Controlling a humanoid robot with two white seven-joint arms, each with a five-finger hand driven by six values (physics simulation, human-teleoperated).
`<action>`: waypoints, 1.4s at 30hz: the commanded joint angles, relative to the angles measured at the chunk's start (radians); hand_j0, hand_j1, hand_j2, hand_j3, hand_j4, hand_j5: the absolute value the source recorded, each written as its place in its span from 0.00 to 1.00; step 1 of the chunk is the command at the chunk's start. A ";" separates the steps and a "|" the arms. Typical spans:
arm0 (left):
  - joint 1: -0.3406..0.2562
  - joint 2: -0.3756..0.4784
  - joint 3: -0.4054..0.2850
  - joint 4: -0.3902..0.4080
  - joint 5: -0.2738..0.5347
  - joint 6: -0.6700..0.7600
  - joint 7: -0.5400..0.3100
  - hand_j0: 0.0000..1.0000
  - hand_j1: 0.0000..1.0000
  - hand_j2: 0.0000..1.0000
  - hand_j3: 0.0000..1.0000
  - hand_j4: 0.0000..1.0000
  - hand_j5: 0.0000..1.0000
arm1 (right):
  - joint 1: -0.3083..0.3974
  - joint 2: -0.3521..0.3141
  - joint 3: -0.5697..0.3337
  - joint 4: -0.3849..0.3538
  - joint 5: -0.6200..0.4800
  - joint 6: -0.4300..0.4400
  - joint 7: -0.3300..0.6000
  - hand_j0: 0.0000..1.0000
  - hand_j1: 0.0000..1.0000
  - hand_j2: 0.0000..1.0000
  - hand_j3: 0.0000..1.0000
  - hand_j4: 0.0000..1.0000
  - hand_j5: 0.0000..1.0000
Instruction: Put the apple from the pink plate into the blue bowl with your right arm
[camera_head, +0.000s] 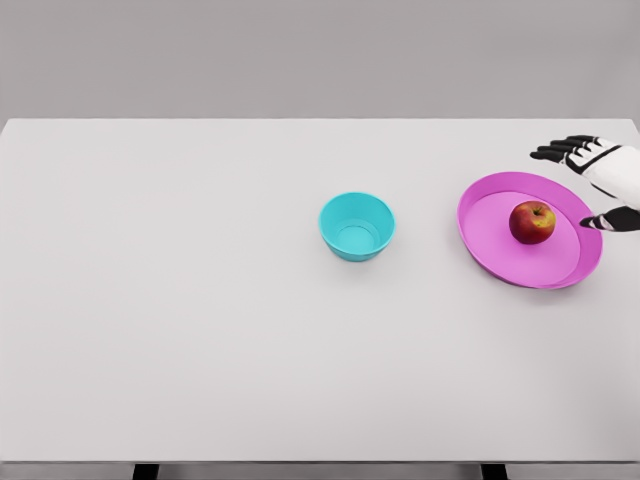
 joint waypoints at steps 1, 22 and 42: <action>0.000 0.000 0.000 0.000 -0.001 0.000 0.000 1.00 1.00 1.00 1.00 1.00 1.00 | 0.002 -0.001 0.002 0.003 -0.007 0.001 -0.001 1.00 1.00 1.00 1.00 1.00 1.00; -0.002 0.000 0.000 0.000 0.001 0.000 0.000 1.00 1.00 1.00 1.00 1.00 1.00 | -0.281 0.131 0.162 0.266 -0.004 0.001 0.537 1.00 1.00 1.00 1.00 1.00 1.00; -0.002 0.000 0.000 0.000 -0.001 0.000 0.000 1.00 1.00 1.00 1.00 1.00 1.00 | -0.396 0.232 0.248 0.415 -0.003 0.001 0.537 1.00 1.00 1.00 1.00 1.00 1.00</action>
